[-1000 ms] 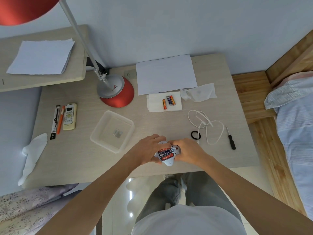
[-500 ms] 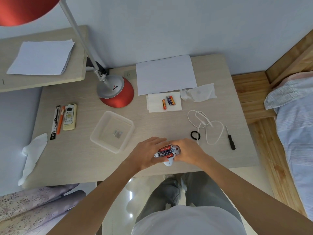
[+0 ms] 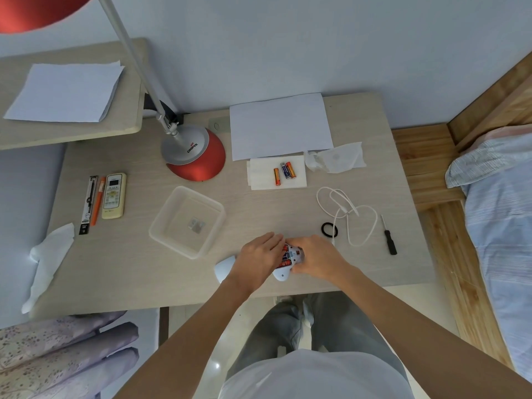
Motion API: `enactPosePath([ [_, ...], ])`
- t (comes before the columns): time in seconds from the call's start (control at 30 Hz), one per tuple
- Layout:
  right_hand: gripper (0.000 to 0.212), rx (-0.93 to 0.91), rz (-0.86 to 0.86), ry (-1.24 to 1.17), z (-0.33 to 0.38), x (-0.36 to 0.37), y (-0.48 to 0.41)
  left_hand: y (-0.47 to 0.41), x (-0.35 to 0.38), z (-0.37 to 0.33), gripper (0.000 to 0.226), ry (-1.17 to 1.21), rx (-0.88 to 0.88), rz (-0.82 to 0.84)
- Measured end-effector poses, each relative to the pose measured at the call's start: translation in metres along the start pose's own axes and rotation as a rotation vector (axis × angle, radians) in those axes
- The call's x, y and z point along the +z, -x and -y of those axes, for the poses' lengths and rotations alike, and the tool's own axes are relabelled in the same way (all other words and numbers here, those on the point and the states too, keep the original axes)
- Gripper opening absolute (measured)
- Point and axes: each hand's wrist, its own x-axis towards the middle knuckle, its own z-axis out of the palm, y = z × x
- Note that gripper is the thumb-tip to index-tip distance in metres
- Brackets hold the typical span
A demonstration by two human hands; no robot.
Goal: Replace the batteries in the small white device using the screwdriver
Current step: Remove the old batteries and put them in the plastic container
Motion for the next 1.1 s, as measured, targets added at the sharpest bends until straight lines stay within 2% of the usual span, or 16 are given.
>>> enactPosePath([
  [0.23, 0.043, 0.001, 0.000, -0.008, 0.001, -0.001, 0.001, 0.004, 0.006, -0.004, 0.046, 0.055, -0.005, -0.070],
  [0.33, 0.044, 0.002, -0.005, -0.002, 0.000, 0.001, 0.001, 0.004, -0.007, -0.009, 0.034, 0.150, -0.056, -0.143],
  [0.5, 0.051, 0.021, -0.003, -0.001, -0.003, 0.002, 0.003, 0.010, -0.064, 0.013, 0.019, 0.365, -0.318, -0.287],
  [0.6, 0.052, 0.025, -0.002, -0.024, -0.003, 0.002, 0.005, 0.026, -0.091, 0.053, 0.019, 0.357, -0.455, -0.320],
  [0.7, 0.052, 0.033, -0.002, -0.038, -0.001, 0.003, 0.006, 0.042, -0.101, 0.093, 0.019, 0.322, -0.592, -0.284],
  [0.8, 0.055, 0.030, -0.005, -0.047, -0.002, 0.004, 0.007, 0.050, -0.096, 0.117, 0.016, 0.276, -0.653, -0.205],
  [1.03, 0.054, 0.043, -0.013, -0.050, 0.001, 0.003, 0.009, 0.050, -0.061, 0.151, 0.008, 0.337, -0.914, -0.020],
  [1.1, 0.054, 0.046, -0.020, -0.043, 0.001, 0.004, 0.010, 0.050, -0.051, 0.156, 0.008, 0.305, -0.933, 0.042],
])
